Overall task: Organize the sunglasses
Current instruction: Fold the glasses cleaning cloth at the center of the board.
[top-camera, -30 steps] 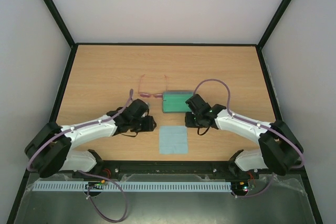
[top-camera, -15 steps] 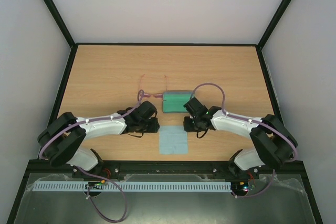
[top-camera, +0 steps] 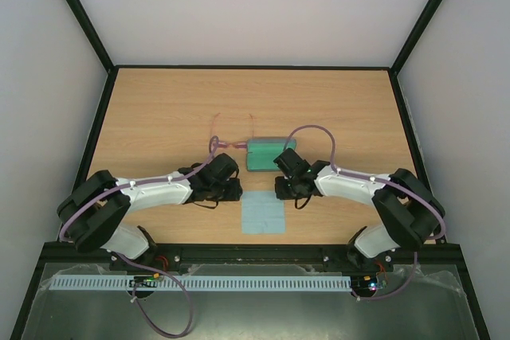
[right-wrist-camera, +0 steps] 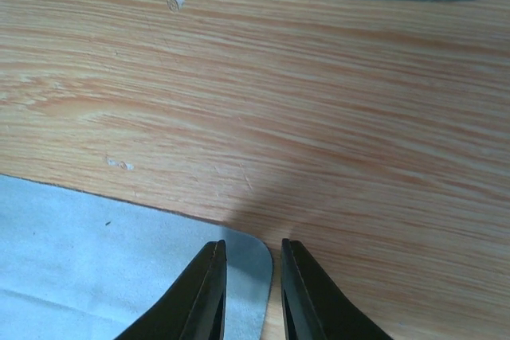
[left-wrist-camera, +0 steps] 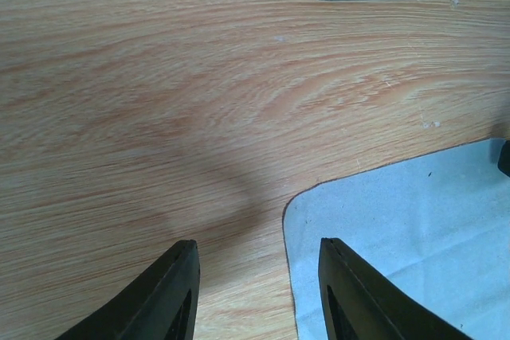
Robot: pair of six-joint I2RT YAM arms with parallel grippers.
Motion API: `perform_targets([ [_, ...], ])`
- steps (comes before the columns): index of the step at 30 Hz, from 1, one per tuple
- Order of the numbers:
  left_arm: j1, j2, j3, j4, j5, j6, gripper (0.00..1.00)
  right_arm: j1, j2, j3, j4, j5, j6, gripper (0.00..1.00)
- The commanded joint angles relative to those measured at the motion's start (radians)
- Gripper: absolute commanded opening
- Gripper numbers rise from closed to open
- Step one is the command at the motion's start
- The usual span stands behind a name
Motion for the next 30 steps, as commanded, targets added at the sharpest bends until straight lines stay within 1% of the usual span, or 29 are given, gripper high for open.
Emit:
perform_targets([
  [1, -0.005, -0.011, 0.016, -0.006, -0.021, -0.008, 0.43, 0.008, 0.039, 0.01, -0.05, 0.033, -0.011, 0.2],
  [12, -0.005, -0.007, 0.026, -0.005, -0.016, -0.002, 0.43, 0.042, 0.062, 0.011, -0.062, 0.051, -0.012, 0.12],
  [19, -0.005, -0.016, 0.019, 0.0, -0.008, -0.003, 0.43, 0.055, 0.061, 0.013, -0.063, 0.062, -0.008, 0.02],
  [21, -0.005, -0.014, 0.02, 0.001, -0.007, -0.003, 0.44, 0.057, 0.054, 0.015, -0.063, 0.062, -0.008, 0.02],
  [23, -0.006, -0.011, 0.02, 0.002, -0.004, -0.002, 0.47, 0.058, 0.043, 0.017, -0.063, 0.065, -0.006, 0.01],
  [25, -0.011, -0.005, 0.022, 0.003, -0.002, 0.0, 0.48, 0.057, 0.027, 0.018, -0.061, 0.068, -0.003, 0.01],
  [28, -0.019, 0.011, 0.03, 0.009, -0.001, 0.001, 0.47, 0.057, 0.011, 0.023, -0.061, 0.075, -0.002, 0.01],
  [30, -0.024, 0.026, 0.039, 0.01, -0.001, 0.004, 0.44, 0.057, 0.017, 0.028, -0.064, 0.074, -0.005, 0.01],
])
